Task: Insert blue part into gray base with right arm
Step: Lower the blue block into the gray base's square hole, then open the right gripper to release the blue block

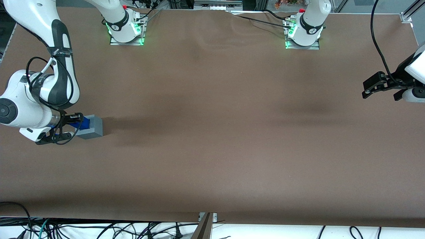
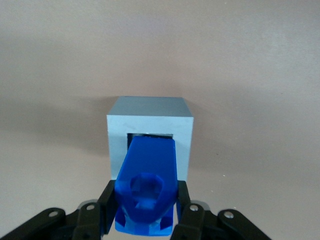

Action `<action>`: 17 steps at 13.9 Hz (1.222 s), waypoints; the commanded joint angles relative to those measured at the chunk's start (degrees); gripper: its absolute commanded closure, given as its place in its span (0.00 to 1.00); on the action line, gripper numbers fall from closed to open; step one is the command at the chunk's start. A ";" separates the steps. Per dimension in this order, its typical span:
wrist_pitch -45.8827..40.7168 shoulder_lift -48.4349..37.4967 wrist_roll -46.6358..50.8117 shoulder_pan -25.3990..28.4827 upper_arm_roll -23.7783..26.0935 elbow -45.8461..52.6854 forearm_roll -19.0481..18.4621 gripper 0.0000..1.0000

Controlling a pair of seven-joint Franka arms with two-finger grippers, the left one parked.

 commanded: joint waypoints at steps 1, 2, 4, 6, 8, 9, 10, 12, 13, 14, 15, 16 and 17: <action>0.72 0.16 -1.15 -0.18 0.29 -0.68 1.32 0.68; 0.72 0.16 -1.15 -0.10 0.29 -0.68 1.41 0.68; 0.72 0.16 -1.58 -0.09 0.29 -0.68 1.32 0.64; 0.72 0.16 -2.03 -0.18 0.29 -0.50 1.41 0.03; 0.55 0.16 -2.03 -0.18 0.29 0.02 1.41 0.01; 0.46 0.07 -2.11 -0.18 0.29 0.46 1.41 0.01; 0.11 -0.02 -2.29 -0.18 0.20 1.86 1.32 0.01; -2.07 -0.98 -1.94 -0.27 0.11 5.81 1.50 0.01; -3.66 -1.51 -1.77 -0.27 -0.06 8.26 1.93 0.01; -5.76 -1.60 -1.76 -0.27 -0.32 11.07 3.50 0.01; -7.87 -1.60 -1.85 -0.62 -0.50 14.06 5.26 0.01; -10.76 -1.60 -1.85 -0.88 -0.68 16.61 5.10 0.01; -14.36 -1.60 -1.76 -0.89 -0.68 19.85 4.84 0.01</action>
